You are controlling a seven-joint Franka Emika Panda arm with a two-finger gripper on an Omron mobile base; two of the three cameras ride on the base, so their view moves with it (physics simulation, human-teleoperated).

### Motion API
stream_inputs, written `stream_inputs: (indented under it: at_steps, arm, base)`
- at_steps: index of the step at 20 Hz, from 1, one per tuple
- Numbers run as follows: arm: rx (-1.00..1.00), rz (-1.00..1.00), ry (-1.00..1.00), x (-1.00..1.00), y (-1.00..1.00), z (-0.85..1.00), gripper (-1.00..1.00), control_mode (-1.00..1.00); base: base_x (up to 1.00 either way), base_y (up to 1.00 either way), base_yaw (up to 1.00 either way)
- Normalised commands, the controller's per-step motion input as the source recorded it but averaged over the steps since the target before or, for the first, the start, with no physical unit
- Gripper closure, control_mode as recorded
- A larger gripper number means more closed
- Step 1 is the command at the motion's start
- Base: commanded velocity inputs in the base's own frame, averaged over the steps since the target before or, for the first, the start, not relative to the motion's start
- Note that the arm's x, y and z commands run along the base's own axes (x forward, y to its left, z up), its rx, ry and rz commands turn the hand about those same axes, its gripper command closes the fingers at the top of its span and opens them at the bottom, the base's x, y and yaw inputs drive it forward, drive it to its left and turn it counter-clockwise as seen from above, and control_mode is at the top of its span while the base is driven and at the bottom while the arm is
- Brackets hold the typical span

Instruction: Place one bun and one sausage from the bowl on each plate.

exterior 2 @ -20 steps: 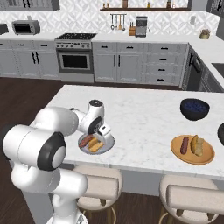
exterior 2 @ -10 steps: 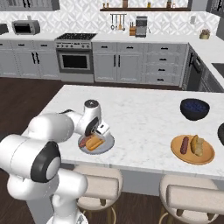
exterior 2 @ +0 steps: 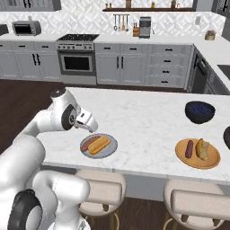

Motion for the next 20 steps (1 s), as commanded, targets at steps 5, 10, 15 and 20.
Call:
stream_inputs:
  at_steps: [5,10,15,20]
  arm:
    - [-0.37,0.14,-0.03,-0.75,1.0,0.99,-1.0,-1.0]
    - [-0.35,0.04,0.26,-0.07,0.89,0.23,-1.0,-1.0]
    - [-0.13,0.0,0.04,0.0,0.29,0.0,-1.0,-1.0]
    - [-0.18,0.0,0.18,0.01,0.23,0.0,-1.0,-1.0]
  base:
    - [0.0,0.0,0.0]
    - [0.0,0.0,0.0]
    - [0.0,0.0,0.0]
    - [0.0,0.0,0.0]
